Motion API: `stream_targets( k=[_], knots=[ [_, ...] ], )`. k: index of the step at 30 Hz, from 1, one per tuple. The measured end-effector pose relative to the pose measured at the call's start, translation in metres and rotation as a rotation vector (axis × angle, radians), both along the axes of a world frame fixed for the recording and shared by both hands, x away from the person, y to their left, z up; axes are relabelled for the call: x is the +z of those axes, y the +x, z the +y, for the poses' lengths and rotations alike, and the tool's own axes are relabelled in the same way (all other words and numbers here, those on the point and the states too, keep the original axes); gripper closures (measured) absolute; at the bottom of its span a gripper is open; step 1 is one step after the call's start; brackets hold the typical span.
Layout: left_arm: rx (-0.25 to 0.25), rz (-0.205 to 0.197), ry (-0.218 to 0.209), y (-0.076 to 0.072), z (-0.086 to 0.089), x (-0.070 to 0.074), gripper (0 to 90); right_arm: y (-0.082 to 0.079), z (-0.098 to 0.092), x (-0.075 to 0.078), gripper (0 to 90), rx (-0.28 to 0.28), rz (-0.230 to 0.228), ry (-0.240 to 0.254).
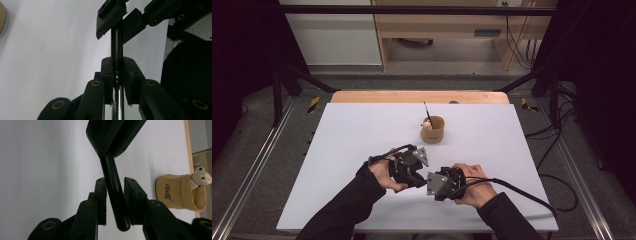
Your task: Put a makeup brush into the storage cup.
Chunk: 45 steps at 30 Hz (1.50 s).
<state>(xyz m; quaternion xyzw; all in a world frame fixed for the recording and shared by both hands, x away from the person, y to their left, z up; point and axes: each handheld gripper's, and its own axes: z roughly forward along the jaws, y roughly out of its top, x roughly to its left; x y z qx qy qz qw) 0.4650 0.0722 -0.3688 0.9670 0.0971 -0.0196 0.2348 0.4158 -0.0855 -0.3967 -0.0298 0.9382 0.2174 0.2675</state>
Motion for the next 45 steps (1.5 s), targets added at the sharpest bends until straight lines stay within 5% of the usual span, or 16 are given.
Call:
stream_targets(
  k=[28, 35, 45],
  knots=[
    [-0.006, -0.008, -0.053, 0.0, 0.007, 0.0, 74.4, -0.002, -0.001, 0.001, 79.6, 0.043, 0.041, 0.003],
    [-0.007, -0.042, -0.046, 0.001, 0.012, 0.0, 59.0, 0.001, -0.004, 0.003, 79.7, 0.019, 0.051, 0.023],
    [0.085, -0.101, -0.142, 0.005, 0.033, 0.01, 40.7, 0.003, -0.008, 0.005, 79.7, -0.015, 0.067, 0.041]
  ],
)
